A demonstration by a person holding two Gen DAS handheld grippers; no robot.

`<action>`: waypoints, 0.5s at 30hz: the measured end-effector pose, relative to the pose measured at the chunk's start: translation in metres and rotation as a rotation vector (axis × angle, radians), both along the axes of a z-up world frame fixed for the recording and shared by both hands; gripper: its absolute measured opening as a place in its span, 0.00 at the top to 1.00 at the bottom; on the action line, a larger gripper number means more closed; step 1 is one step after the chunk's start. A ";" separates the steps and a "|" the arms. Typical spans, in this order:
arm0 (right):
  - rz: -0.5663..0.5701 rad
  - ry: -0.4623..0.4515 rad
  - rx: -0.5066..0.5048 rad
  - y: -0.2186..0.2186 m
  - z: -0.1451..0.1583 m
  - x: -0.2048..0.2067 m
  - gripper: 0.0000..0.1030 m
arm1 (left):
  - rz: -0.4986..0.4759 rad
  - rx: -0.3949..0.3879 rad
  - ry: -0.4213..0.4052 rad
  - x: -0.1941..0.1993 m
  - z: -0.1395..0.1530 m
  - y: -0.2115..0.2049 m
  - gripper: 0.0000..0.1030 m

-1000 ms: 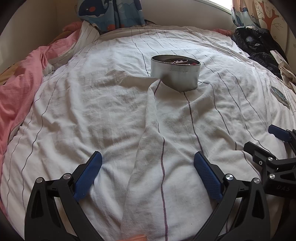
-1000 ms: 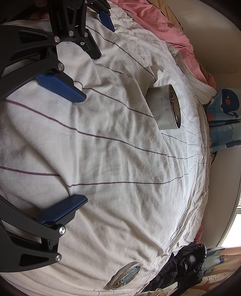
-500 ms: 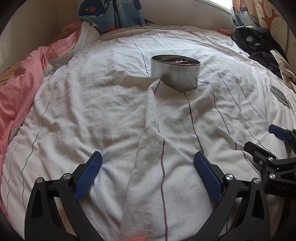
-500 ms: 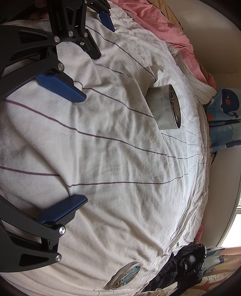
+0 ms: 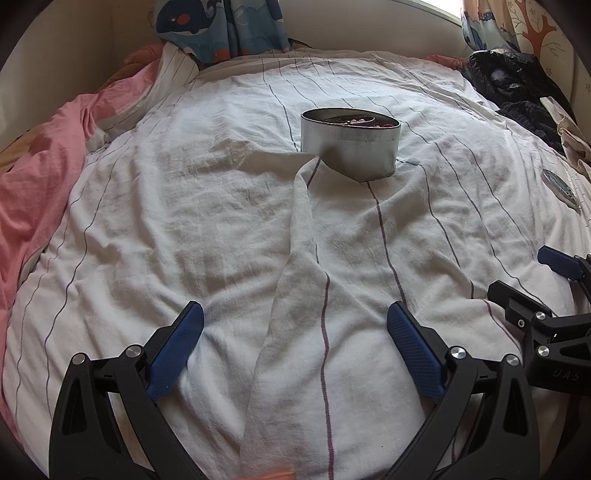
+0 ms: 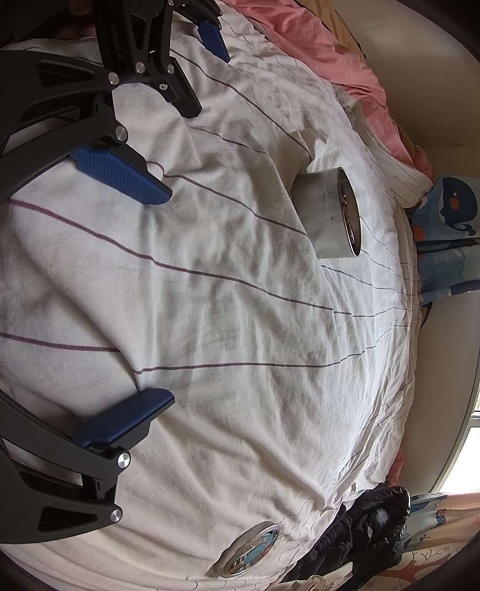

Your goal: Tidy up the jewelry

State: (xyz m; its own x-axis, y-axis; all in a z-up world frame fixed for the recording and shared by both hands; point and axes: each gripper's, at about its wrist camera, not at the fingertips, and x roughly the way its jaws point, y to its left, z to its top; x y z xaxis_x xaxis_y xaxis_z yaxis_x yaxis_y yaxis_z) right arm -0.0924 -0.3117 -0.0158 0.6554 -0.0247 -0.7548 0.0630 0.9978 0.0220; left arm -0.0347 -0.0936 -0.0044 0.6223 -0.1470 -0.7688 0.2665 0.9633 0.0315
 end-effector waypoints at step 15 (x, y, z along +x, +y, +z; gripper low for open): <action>0.001 0.000 -0.001 0.000 0.000 0.000 0.07 | 0.000 0.000 0.001 0.001 0.000 -0.001 0.07</action>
State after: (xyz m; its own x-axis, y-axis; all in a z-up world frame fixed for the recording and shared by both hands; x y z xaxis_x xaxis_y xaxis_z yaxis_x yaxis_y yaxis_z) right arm -0.0923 -0.3114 -0.0160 0.6553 -0.0250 -0.7550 0.0624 0.9978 0.0212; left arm -0.0336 -0.0947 -0.0047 0.6213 -0.1473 -0.7696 0.2665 0.9633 0.0307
